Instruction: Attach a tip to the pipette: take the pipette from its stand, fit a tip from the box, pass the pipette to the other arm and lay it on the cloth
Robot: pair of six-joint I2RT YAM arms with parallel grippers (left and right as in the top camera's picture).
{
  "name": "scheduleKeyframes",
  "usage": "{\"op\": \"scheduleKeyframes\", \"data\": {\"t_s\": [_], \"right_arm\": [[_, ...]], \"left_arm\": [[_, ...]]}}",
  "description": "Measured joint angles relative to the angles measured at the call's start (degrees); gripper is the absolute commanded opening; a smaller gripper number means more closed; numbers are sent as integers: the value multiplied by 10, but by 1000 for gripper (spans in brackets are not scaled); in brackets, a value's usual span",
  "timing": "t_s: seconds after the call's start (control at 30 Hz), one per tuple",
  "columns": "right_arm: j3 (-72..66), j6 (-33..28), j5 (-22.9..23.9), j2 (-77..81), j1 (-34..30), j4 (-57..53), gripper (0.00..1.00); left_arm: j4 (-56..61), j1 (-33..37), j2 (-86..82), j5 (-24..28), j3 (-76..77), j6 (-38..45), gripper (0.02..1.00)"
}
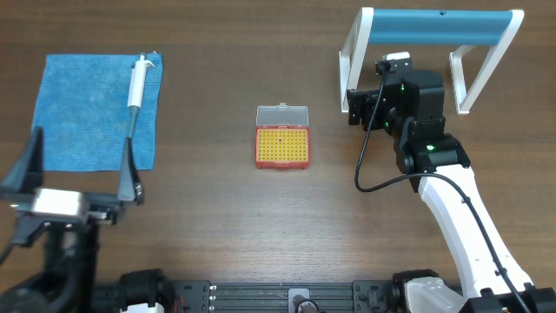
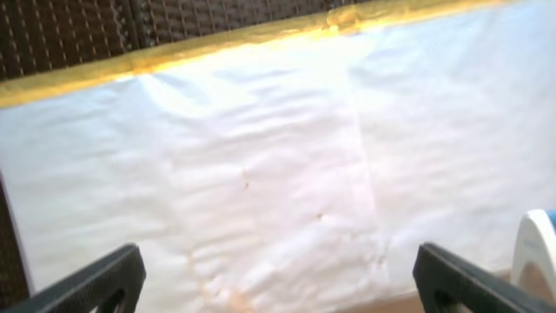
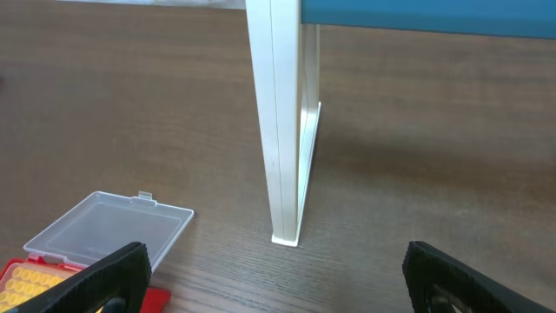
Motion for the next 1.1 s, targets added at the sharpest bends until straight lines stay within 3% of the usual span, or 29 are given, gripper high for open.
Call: {"op": "scheduleKeyframes", "data": {"t_s": [0.2,0.43,0.77,1.1], "right_arm": [[0,0,0,0,0,0,945],[0,0,0,0,0,0,945],[0,0,0,0,0,0,947],[0,0,0,0,0,0,947]], "left_arm": [[139,-3,-54,6,-172,-61,996],[163,-26,-118,-11,-272,-77,996],[191,-47,-151,-34,-391,-103,996],[96,-83,-152,-104,-404,-130,996]]}}
